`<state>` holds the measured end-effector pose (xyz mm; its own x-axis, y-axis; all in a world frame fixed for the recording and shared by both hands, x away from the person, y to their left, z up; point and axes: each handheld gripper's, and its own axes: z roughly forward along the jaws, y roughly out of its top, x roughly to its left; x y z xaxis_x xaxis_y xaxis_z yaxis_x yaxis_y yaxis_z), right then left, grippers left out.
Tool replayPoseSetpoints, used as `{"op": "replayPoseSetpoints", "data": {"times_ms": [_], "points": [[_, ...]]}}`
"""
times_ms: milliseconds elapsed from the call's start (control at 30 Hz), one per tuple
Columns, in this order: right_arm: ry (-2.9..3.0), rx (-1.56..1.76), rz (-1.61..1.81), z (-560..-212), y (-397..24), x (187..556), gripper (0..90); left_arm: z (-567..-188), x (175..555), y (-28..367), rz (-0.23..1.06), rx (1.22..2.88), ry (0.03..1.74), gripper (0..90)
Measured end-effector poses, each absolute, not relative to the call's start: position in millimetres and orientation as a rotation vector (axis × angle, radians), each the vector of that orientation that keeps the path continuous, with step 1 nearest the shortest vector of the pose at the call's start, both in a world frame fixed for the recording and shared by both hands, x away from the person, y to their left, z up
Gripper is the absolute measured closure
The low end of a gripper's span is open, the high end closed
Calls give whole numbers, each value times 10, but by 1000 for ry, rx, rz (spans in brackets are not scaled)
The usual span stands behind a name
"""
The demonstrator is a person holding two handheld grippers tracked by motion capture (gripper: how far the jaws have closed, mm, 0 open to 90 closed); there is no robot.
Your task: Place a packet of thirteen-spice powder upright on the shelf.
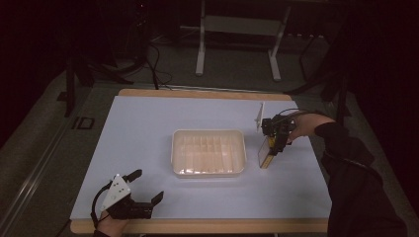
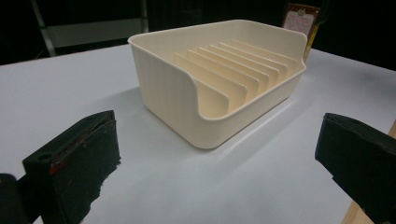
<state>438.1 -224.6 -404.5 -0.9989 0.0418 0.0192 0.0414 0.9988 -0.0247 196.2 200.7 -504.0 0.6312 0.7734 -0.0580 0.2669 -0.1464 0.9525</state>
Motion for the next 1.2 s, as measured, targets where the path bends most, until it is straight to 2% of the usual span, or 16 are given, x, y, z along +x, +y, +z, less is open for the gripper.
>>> {"op": "replayPoseSetpoints", "data": {"times_ms": [567,1200], "points": [[-3123,-72,-14,-3809,-2291,4221,311,-5032,1971,1969,554,1721,835,0],[-3163,-51,-32,-3358,-2163,4087,312,-5027,1977,1959,550,1722,829,0]]}}
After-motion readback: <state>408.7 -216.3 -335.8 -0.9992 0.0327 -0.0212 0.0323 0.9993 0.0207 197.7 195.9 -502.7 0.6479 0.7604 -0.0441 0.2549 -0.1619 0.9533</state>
